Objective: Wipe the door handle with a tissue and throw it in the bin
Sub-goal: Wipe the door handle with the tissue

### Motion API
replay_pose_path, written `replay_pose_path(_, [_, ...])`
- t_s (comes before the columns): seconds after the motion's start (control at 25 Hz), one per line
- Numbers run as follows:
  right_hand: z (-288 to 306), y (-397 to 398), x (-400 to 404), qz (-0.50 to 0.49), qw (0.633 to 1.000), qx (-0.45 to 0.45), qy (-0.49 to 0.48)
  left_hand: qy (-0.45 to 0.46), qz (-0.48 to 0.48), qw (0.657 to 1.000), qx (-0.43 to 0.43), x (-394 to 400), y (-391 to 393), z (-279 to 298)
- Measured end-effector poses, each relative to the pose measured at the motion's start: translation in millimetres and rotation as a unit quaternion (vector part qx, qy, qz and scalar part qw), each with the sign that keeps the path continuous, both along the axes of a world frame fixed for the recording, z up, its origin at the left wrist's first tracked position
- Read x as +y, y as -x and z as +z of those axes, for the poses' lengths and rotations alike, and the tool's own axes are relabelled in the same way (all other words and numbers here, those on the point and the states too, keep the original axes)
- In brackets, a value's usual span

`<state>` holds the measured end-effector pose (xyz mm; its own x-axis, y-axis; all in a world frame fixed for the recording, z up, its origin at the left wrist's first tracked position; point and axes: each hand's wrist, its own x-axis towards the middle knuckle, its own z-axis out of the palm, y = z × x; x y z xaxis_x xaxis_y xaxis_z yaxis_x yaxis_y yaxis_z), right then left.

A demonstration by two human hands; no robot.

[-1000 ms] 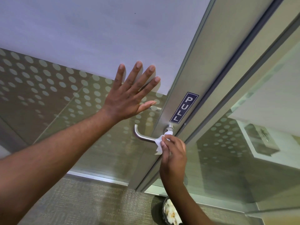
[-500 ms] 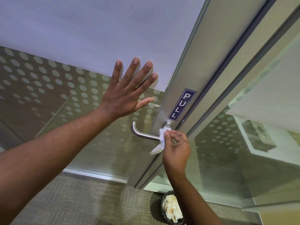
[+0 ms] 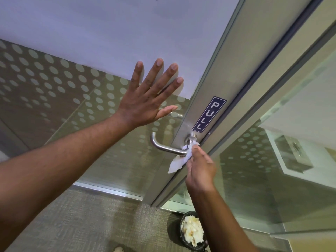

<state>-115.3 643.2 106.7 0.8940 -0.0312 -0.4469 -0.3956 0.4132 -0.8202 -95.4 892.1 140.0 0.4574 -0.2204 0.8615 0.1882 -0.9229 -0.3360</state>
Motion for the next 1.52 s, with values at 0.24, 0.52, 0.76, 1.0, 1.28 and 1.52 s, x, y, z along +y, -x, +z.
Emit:
replay_pose_path(0.24, [-5.6,15.6,3.0,0.062,0.960,0.151,-0.229,-0.005,0.009,1.000,0.001,1.0,-0.5,-0.7])
replay_pose_path(0.52, [-14.9,32.8,34.3,0.171,0.901,0.202,-0.344,-0.005,0.011,1.000,-0.006,2.4,-3.4,-3.2])
replay_pose_path(0.76, [-30.4,23.4,58.2,0.143,0.932,0.193,-0.270,0.000,0.005,1.000,0.004,-0.7,0.0,-0.1])
replay_pose_path(1.0, [-23.8,23.4,46.9,0.181,0.881,0.271,-0.343,-0.005,0.008,1.000,0.004,0.0,-0.8,-0.9])
replay_pose_path(1.28, [-26.4,18.6,54.8,0.150,0.910,0.243,-0.301,-0.008,0.008,1.000,-0.003,0.4,-0.7,-1.9])
replay_pose_path(1.52, [-25.5,19.7,-3.2,0.190,0.867,0.239,-0.393,-0.010,0.008,1.000,-0.004,0.6,-0.1,-1.9])
